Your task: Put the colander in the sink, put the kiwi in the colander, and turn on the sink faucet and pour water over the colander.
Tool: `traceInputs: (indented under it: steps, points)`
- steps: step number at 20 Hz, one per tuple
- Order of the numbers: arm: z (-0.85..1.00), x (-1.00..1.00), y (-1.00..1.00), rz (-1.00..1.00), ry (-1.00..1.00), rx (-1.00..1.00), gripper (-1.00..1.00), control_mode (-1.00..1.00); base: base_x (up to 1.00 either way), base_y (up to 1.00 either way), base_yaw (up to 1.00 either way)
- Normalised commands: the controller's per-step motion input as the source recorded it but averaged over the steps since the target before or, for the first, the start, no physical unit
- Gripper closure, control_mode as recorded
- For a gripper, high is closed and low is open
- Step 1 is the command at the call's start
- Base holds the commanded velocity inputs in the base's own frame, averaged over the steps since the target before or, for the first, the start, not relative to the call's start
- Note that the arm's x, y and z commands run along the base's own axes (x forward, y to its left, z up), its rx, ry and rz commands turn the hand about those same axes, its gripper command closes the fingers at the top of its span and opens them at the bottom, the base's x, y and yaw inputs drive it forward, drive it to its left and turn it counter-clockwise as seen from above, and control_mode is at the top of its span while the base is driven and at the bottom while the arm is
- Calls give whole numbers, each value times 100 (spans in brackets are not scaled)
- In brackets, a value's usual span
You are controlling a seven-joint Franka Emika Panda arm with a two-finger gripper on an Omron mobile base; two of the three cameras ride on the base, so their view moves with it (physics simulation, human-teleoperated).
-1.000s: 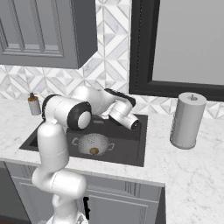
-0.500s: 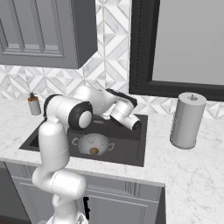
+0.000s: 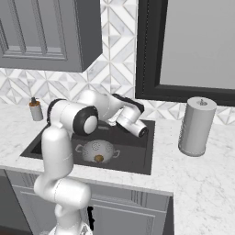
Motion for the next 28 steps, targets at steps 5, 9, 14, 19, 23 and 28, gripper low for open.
traceInputs:
  steps: [5, 9, 14, 19, 23, 28]
  points:
    - [-11, 18, 0, -6, 0, 0, -100, -100, 0, 0, 0]
    - [-8, 26, 0, -8, 0, 0, -100, -100, 0, 0, 0]
    - [-6, 29, 0, -3, 0, 0, -100, -100, 0, 0, 0]
    - [-2, 16, 0, 0, 0, 0, -100, -100, 0, 0, 0]
    - [-7, 14, -1, 0, 0, 0, -100, -100, 0, 0, 0]
    - [-11, 21, 1, 0, 0, 0, -100, -100, 0, 0, 0]
